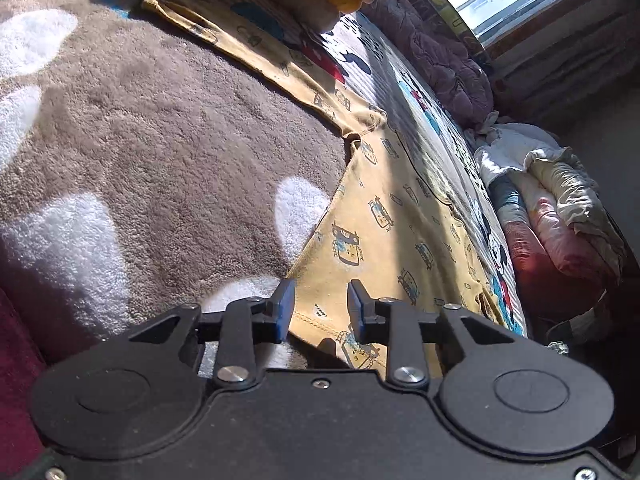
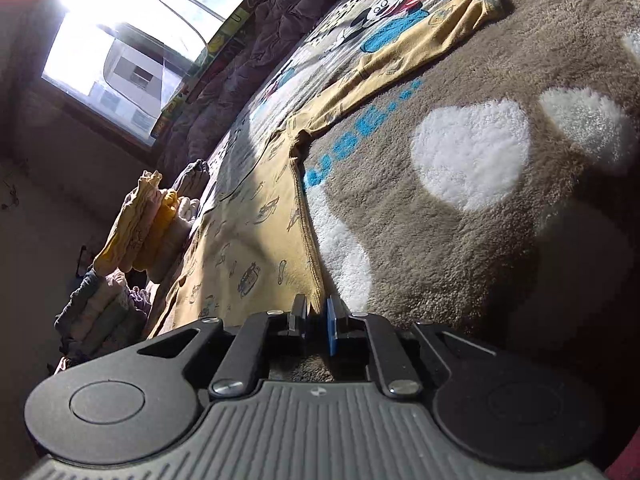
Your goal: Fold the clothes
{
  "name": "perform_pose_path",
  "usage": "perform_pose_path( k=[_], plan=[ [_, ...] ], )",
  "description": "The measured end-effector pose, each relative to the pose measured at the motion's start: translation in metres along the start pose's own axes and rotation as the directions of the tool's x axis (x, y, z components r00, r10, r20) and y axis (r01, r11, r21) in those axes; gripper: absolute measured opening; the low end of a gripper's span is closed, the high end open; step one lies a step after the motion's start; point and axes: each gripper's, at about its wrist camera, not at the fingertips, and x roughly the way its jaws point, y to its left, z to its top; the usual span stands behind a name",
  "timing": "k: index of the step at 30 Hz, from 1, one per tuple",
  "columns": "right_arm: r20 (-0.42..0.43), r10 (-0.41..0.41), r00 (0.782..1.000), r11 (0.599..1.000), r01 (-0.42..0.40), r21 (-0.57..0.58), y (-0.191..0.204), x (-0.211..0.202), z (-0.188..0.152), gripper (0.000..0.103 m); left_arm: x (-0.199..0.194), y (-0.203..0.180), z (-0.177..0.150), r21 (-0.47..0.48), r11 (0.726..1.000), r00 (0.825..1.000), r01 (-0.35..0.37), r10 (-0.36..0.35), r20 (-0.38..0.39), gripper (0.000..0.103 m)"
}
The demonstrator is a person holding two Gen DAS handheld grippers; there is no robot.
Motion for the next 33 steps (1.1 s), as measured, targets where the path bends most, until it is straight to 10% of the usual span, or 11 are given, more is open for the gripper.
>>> perform_pose_path(
  k=[2,4,7,14,16,17,20,27,33],
  plan=[
    [-0.003,0.039,0.999,0.999,-0.039,0.0,0.001,0.001,0.0,0.04,0.003,-0.005,-0.004,0.037,0.999,1.0,-0.018,0.018,-0.001,0.036],
    [-0.006,0.035,0.999,0.999,-0.036,-0.027,0.003,0.003,-0.002,0.037,0.004,-0.011,-0.006,0.082,0.996,0.999,-0.045,0.044,0.01,0.001],
    [0.011,0.013,1.0,0.999,-0.013,-0.041,0.002,0.003,0.0,0.01,-0.011,-0.015,0.0,0.099,0.993,0.995,-0.062,0.054,0.085,0.0],
    [-0.01,0.005,1.0,1.0,-0.005,0.029,-0.013,0.002,0.003,0.007,-0.01,-0.001,0.007,0.063,0.996,0.997,-0.067,0.064,0.051,0.0],
    [-0.016,0.023,1.0,0.998,-0.022,0.054,-0.016,0.001,0.005,0.01,-0.009,-0.001,0.005,0.057,0.996,0.997,-0.066,0.064,0.048,0.022],
    [-0.016,0.028,0.999,0.998,-0.027,0.063,-0.017,0.001,0.004,0.011,-0.009,-0.002,0.005,0.055,0.996,0.997,-0.066,0.064,0.047,0.051],
    [-0.015,0.037,0.999,0.997,-0.036,0.073,-0.018,0.002,0.004,0.012,-0.006,-0.002,0.002,0.045,0.997,0.997,-0.068,0.066,0.04,0.054],
    [-0.009,0.046,0.999,0.998,-0.046,0.039,-0.013,0.008,0.004,0.018,0.009,-0.006,-0.009,0.085,0.993,0.997,-0.08,0.082,-0.013,0.003],
    [0.024,0.067,0.997,0.998,-0.068,0.008,-0.005,-0.002,0.005,0.006,-0.022,-0.012,0.006,0.075,0.996,0.995,-0.047,0.04,0.093,0.001]
  ],
)
